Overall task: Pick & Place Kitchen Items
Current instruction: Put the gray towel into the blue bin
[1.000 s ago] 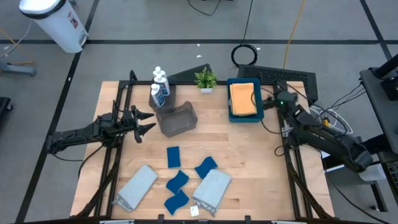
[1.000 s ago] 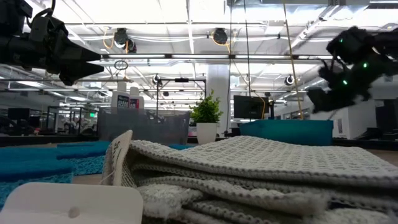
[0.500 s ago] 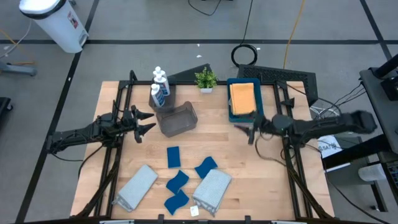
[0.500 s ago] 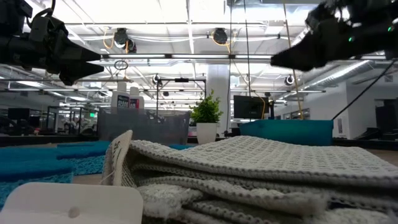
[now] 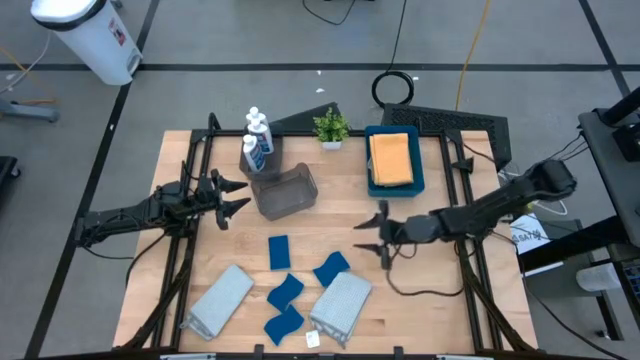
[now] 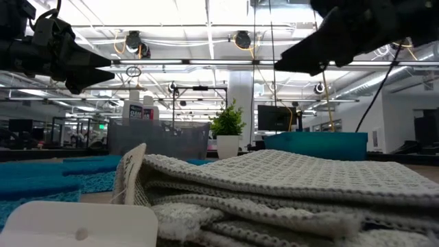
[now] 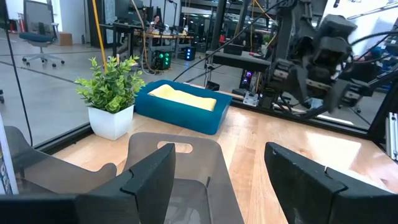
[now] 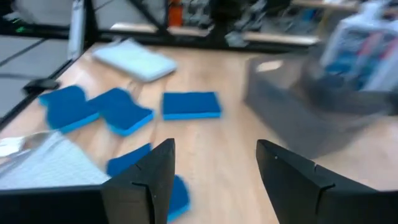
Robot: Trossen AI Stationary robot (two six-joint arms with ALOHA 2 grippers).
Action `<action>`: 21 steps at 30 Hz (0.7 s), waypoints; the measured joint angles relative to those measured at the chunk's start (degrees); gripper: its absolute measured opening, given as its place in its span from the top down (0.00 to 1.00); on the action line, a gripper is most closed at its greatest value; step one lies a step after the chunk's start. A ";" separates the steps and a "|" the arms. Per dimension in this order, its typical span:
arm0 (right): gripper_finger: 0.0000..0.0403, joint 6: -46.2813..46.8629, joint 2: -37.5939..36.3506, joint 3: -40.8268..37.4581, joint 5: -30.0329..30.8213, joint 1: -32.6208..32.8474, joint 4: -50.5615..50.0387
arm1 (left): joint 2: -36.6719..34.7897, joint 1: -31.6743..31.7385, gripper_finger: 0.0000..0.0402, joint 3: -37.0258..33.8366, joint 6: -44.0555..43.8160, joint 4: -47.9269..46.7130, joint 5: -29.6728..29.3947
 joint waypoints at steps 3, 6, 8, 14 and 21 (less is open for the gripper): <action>0.47 3.37 5.53 5.65 -6.69 -0.07 -4.68 | 0.00 -0.02 0.38 -0.01 -0.01 0.01 0.01; 0.43 5.33 10.23 11.30 -12.46 0.05 -10.62 | 0.00 -0.01 0.38 -0.02 -0.01 0.01 0.01; 0.41 5.45 13.21 14.03 -14.88 0.07 -13.12 | 0.00 -0.02 0.38 -0.02 0.00 0.00 0.02; 0.41 2.90 21.28 17.67 -17.62 -0.88 -14.16 | 0.00 -0.02 0.38 -0.01 0.00 0.00 0.01; 0.44 0.68 30.01 17.87 -17.66 -4.22 -7.19 | 0.00 -0.02 0.38 -0.01 0.00 0.00 0.02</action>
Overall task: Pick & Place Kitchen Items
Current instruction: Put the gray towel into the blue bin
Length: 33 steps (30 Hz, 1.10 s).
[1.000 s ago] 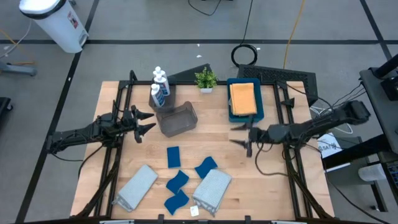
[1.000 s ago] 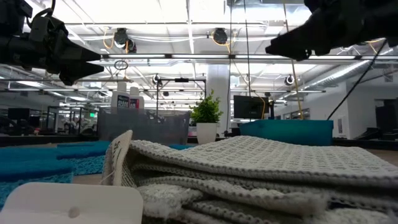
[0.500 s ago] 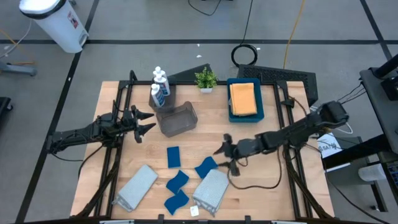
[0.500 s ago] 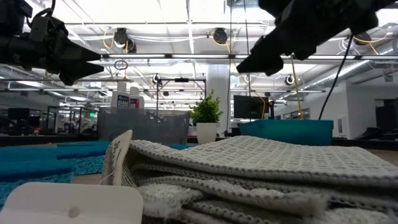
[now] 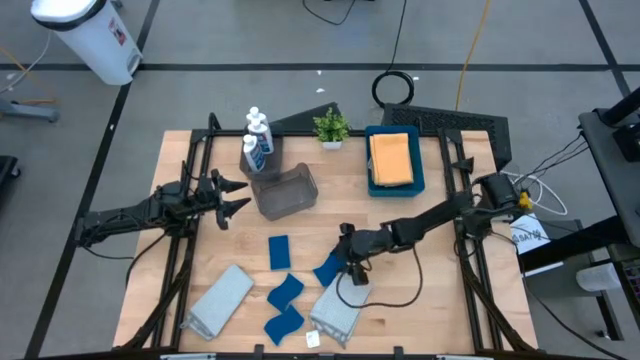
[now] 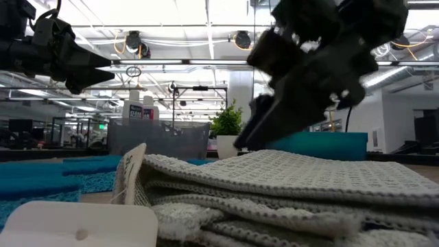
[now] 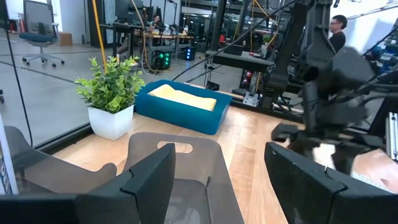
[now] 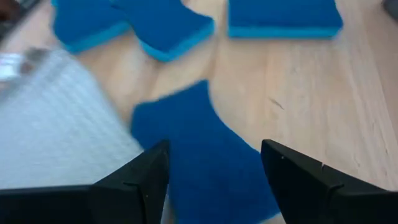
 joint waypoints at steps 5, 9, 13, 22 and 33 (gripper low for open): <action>0.46 0.01 2.35 0.06 -0.11 -2.65 -1.49 | 0.00 0.02 0.38 -0.01 0.00 0.00 -0.02; 0.46 -0.25 2.10 0.02 5.97 -4.13 -1.95 | 0.00 0.01 0.38 -0.01 -0.02 0.00 0.02; 0.45 -2.30 -0.71 -0.11 13.22 -4.61 -2.94 | 0.00 0.00 0.38 -0.01 -0.01 0.00 0.00; 0.44 8.42 -12.46 -0.11 13.39 -0.10 -13.07 | 0.00 0.01 0.38 -0.01 0.00 0.00 0.03; 0.45 25.74 -15.75 -3.76 3.63 7.90 -14.83 | 0.00 0.00 0.38 0.00 0.00 0.01 0.02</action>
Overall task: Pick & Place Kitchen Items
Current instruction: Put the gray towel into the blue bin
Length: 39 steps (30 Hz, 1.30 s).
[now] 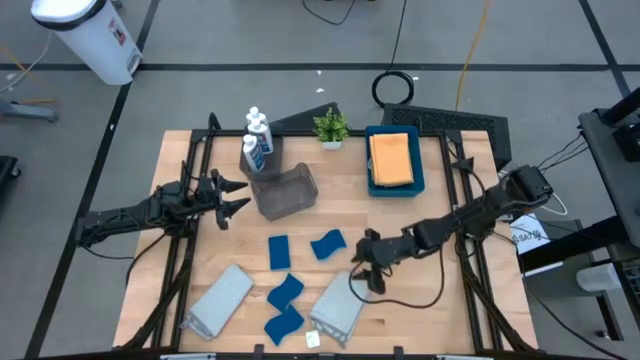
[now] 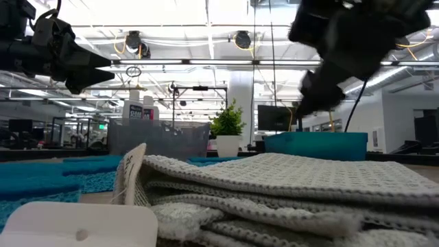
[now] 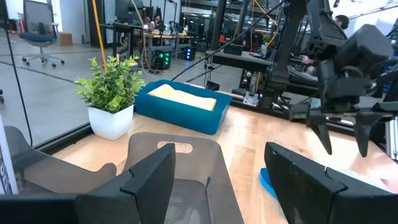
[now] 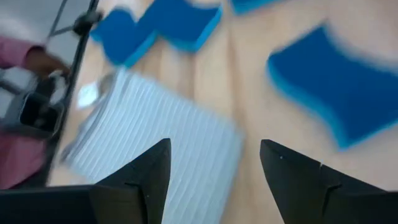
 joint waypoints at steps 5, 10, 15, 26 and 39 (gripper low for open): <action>0.45 7.26 0.12 -1.92 -5.17 0.46 0.04 | 0.00 0.02 0.38 0.01 0.00 -0.01 0.00; 0.45 10.76 2.20 -2.45 -10.51 0.02 0.14 | 0.00 0.00 0.38 0.00 0.00 -0.01 0.00; 0.45 11.79 6.35 -2.45 -12.64 -0.03 0.74 | 0.00 0.00 0.38 -0.01 0.00 -0.01 0.00; 0.47 12.61 15.44 -2.19 -27.20 -3.19 16.33 | 0.00 0.00 0.38 -0.01 -0.01 -0.01 -0.02; 0.68 5.65 17.21 -2.14 -19.03 -6.36 12.97 | 0.00 0.00 0.38 -0.01 0.00 -0.01 -0.02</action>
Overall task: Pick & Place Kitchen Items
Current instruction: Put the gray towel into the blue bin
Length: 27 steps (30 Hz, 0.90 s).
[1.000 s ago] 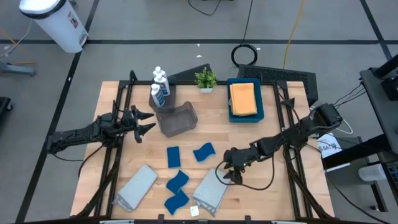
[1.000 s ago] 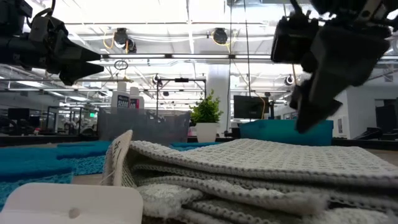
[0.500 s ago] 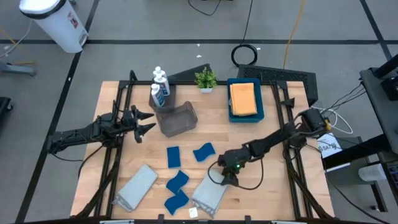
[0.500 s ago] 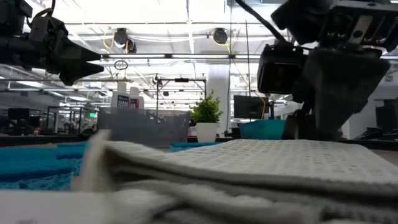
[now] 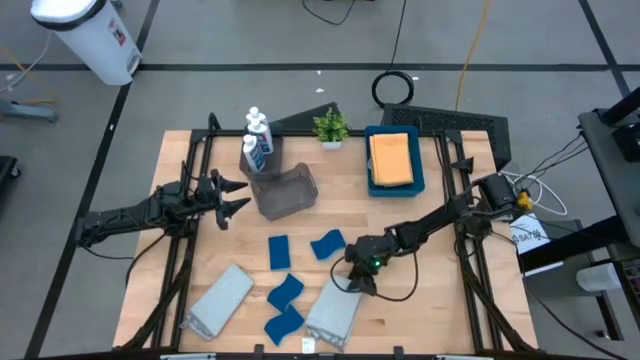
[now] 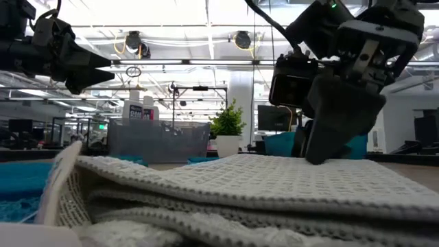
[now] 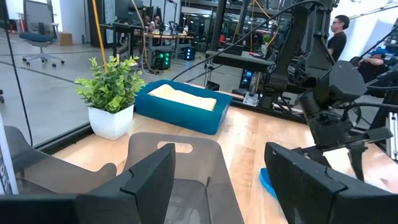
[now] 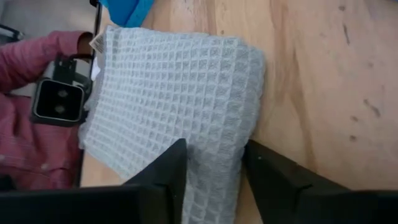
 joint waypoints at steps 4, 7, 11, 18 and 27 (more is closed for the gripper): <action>0.78 -1.90 0.05 -0.01 0.60 -0.04 -0.07 | 0.00 0.00 0.38 0.00 0.00 0.00 0.00; 0.86 -4.16 0.08 -0.04 0.68 -0.04 0.06 | 0.00 0.00 0.38 0.02 0.00 0.02 0.00; 0.97 -7.74 0.13 -0.11 0.64 -0.07 0.78 | 0.00 0.00 0.38 0.01 -0.01 0.00 0.00; 0.99 -12.61 -3.61 -0.24 0.83 -0.07 -1.15 | 0.00 0.00 0.38 0.01 0.00 0.01 0.00; 1.00 -19.85 -17.40 -0.31 17.82 1.24 -20.22 | 0.00 0.02 0.38 0.01 -0.01 0.00 0.00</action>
